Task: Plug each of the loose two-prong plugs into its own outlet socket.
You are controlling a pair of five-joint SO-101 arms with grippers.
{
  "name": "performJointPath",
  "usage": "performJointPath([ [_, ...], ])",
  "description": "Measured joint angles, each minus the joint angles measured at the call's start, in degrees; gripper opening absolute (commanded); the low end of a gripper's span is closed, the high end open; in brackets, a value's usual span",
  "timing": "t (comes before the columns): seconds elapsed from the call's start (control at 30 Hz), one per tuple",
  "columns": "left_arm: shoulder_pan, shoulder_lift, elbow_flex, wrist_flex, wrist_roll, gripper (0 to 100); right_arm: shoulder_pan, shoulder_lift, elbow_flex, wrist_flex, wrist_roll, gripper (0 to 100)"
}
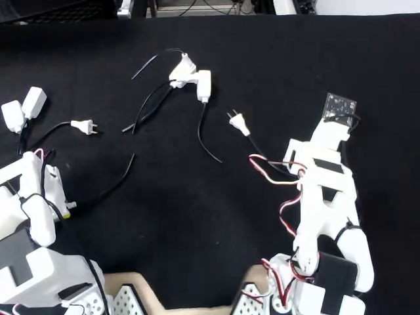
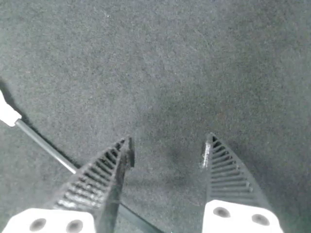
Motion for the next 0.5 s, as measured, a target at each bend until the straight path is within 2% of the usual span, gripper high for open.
performJointPath([
  [0.37,0.09,0.26,0.0,-0.97,0.0,3,0.0,0.0,0.0,0.0,0.0,23.4],
  [0.5,0.18,0.35,-3.16,4.48,0.0,3,0.0,0.0,0.0,0.0,0.0,23.4],
])
